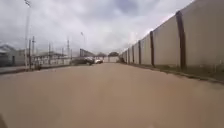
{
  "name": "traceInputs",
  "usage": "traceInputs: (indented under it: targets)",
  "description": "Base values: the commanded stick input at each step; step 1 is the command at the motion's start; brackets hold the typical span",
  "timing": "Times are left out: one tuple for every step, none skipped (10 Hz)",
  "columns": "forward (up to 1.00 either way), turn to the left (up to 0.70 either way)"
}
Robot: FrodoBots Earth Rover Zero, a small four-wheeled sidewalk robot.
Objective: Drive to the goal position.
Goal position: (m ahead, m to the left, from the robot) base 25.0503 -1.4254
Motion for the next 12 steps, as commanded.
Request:
traceInputs:
  targets:
    - [1.0, 0.0]
    - [1.0, 0.0]
    - [1.0, 0.0]
    - [1.0, 0.0]
    - [1.0, 0.0]
    - [1.0, 0.0]
    - [1.0, 0.0]
    - [1.0, 0.0]
    - [1.0, 0.0]
    - [1.0, 0.0]
    - [1.0, 0.0]
    - [1.0, 0.0]
